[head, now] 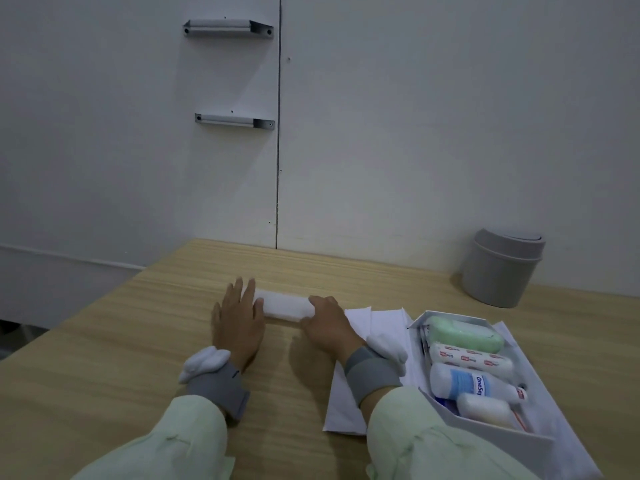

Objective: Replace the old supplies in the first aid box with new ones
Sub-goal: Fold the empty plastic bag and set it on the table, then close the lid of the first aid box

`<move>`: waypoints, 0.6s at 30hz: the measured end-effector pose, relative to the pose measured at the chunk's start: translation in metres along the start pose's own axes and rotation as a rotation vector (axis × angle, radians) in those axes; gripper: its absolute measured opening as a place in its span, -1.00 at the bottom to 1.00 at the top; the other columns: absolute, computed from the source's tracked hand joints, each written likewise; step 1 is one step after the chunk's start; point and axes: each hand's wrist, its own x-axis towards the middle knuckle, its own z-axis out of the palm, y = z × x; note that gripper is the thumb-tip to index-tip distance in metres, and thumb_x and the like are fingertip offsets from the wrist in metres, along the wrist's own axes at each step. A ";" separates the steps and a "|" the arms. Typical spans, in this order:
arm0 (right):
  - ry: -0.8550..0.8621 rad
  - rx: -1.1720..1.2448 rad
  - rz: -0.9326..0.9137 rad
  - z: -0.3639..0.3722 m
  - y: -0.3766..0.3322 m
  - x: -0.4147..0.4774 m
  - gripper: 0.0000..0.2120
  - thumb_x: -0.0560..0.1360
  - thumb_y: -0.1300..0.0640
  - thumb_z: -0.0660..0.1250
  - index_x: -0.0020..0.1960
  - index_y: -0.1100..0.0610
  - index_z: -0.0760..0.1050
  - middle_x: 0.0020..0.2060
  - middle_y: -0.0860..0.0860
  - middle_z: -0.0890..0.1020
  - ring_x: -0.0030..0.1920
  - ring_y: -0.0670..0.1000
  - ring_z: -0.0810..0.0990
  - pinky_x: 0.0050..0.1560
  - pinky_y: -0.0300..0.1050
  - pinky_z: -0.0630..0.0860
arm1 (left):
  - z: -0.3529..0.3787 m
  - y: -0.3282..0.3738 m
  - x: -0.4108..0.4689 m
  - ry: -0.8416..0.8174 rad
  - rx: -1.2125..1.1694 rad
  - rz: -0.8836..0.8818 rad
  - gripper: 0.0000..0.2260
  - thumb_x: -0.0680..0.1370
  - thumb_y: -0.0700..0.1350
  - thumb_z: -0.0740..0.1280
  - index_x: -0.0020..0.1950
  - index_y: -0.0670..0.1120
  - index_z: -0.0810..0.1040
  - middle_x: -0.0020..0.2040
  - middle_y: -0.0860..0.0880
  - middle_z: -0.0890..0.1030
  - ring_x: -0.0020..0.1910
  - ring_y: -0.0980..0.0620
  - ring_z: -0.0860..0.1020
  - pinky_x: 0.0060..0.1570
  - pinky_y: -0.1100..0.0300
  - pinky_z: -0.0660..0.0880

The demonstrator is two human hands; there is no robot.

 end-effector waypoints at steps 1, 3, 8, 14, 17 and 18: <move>0.012 0.007 -0.007 -0.002 0.000 -0.002 -0.53 0.59 0.17 0.12 0.48 0.22 0.17 0.44 0.17 0.21 0.40 0.17 0.31 0.35 -0.11 0.26 | -0.001 0.002 -0.002 0.037 -0.019 0.005 -0.56 0.64 -0.04 0.06 0.53 -0.05 0.18 0.57 -0.06 0.11 0.55 -0.06 0.04 0.49 -0.04 -0.01; 0.043 0.030 -0.019 -0.007 0.001 -0.006 -0.50 0.58 0.18 0.13 0.50 0.22 0.14 0.46 0.17 0.19 0.43 0.16 0.28 0.37 -0.11 0.25 | -0.004 0.009 -0.010 0.130 -0.070 0.020 -0.59 0.61 -0.09 0.17 0.46 -0.13 0.31 0.51 -0.14 0.26 0.50 -0.13 0.18 0.44 -0.02 0.12; 0.184 0.142 -0.056 -0.029 0.007 -0.021 -0.49 0.56 0.26 0.14 0.49 0.19 0.16 0.43 0.15 0.27 0.40 0.12 0.31 0.35 -0.10 0.27 | -0.004 0.045 -0.028 0.242 -0.180 0.129 -0.72 0.50 -0.21 0.31 0.20 -0.17 0.48 0.18 -0.16 0.51 0.19 -0.12 0.42 0.15 0.03 0.37; 0.362 0.240 -0.079 -0.063 0.023 -0.041 -0.48 0.52 0.32 0.17 0.46 0.18 0.20 0.36 0.15 0.38 0.37 0.08 0.37 0.33 -0.10 0.31 | 0.000 0.100 -0.036 0.148 -0.329 0.269 -0.74 0.53 -0.23 0.27 0.21 -0.21 0.45 0.18 -0.15 0.50 0.18 -0.11 0.44 0.16 0.10 0.35; 0.400 0.246 -0.072 -0.082 0.036 -0.053 -0.47 0.51 0.33 0.17 0.47 0.16 0.21 0.36 0.12 0.40 0.37 0.06 0.37 0.28 -0.15 0.31 | 0.000 0.130 -0.043 0.061 -0.421 0.329 -0.76 0.55 -0.23 0.25 0.21 -0.23 0.45 0.17 -0.14 0.50 0.15 -0.01 0.45 0.10 0.27 0.31; 0.413 0.245 -0.068 -0.088 0.041 -0.057 -0.47 0.51 0.33 0.17 0.47 0.15 0.22 0.36 0.12 0.41 0.37 0.06 0.38 0.28 -0.16 0.31 | 0.001 0.140 -0.046 0.015 -0.446 0.342 -0.77 0.56 -0.23 0.24 0.21 -0.22 0.45 0.17 -0.13 0.50 0.12 0.03 0.45 0.08 0.31 0.30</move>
